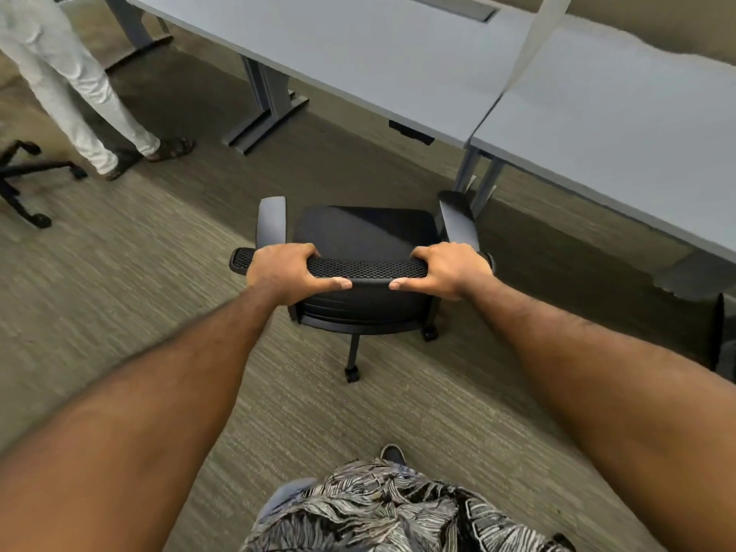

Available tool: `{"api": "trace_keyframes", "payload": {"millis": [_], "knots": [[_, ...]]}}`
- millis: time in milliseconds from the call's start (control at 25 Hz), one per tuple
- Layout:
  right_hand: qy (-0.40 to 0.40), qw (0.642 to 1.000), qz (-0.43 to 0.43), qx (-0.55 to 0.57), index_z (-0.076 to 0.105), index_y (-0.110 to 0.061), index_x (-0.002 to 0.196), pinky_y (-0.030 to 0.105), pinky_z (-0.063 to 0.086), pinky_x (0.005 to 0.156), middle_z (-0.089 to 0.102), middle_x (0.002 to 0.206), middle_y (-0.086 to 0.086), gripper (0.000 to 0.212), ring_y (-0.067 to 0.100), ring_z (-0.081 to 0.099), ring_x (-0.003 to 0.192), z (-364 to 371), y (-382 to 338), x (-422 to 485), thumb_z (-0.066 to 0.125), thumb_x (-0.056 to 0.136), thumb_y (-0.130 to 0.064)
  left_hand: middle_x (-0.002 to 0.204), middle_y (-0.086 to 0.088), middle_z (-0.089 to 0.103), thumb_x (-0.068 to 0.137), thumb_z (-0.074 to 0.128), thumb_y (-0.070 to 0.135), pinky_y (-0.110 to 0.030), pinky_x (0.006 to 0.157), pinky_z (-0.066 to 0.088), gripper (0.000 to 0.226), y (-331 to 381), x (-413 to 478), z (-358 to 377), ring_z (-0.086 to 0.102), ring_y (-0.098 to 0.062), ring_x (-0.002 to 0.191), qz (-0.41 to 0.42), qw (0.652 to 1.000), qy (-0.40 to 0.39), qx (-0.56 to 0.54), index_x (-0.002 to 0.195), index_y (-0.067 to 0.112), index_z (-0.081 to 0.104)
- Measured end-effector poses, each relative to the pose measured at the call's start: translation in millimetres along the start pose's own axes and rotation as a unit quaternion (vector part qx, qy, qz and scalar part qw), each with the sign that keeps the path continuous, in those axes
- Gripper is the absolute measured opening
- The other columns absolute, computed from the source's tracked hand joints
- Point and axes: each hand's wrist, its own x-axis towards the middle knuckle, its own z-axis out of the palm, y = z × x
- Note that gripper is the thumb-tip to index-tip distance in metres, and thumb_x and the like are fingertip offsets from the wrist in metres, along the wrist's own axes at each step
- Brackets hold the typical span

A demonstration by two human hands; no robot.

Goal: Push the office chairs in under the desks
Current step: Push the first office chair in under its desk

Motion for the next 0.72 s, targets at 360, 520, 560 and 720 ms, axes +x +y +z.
{"api": "trace_keyframes", "payload": {"millis": [360, 520, 560, 720], "knots": [[-0.004, 1.000, 0.000, 0.010, 0.066, -0.028, 0.120, 0.038, 0.051, 0.072, 0.072, 0.094, -0.003, 0.111, 0.020, 0.065, 0.088, -29, 1, 139, 0.024, 0.059, -0.109, 0.071, 0.017, 0.052, 0.046, 0.026, 0.115, -0.035, 0.065, 0.041, 0.103, -75, 114, -24, 0.056, -0.016, 0.077, -0.019, 1.000, -0.017, 0.001, 0.097, 0.035, 0.067], [0.014, 0.999, 0.026, 0.017, 0.067, -0.029, 0.116, 0.036, 0.051, 0.069, 0.069, 0.087, -0.008, 0.109, 0.015, 0.063, 0.080, -32, -28, 201, 0.022, 0.059, -0.109, 0.076, 0.015, 0.059, 0.047, 0.028, 0.115, -0.035, 0.065, 0.045, 0.102, -135, 164, -36, 0.059, -0.016, 0.078, 0.001, 1.000, -0.014, -0.002, 0.098, 0.036, 0.067], [0.014, 0.999, 0.033, 0.021, 0.067, -0.030, 0.115, 0.035, 0.051, 0.068, 0.069, 0.086, -0.009, 0.107, 0.014, 0.063, 0.079, -34, -36, 215, 0.023, 0.059, -0.109, 0.078, 0.014, 0.061, 0.047, 0.029, 0.115, -0.035, 0.065, 0.047, 0.102, -149, 176, -39, 0.061, -0.016, 0.080, 0.009, 1.000, -0.018, -0.005, 0.099, 0.036, 0.067], [0.026, 0.997, 0.066, 0.028, 0.067, -0.030, 0.111, 0.034, 0.050, 0.069, 0.067, 0.083, -0.009, 0.105, 0.014, 0.062, 0.076, -44, -66, 276, 0.022, 0.059, -0.109, 0.084, 0.012, 0.066, 0.047, 0.030, 0.115, -0.036, 0.070, 0.052, 0.105, -209, 229, -59, 0.066, -0.018, 0.086, 0.036, 0.999, -0.032, -0.011, 0.101, 0.034, 0.068]]}}
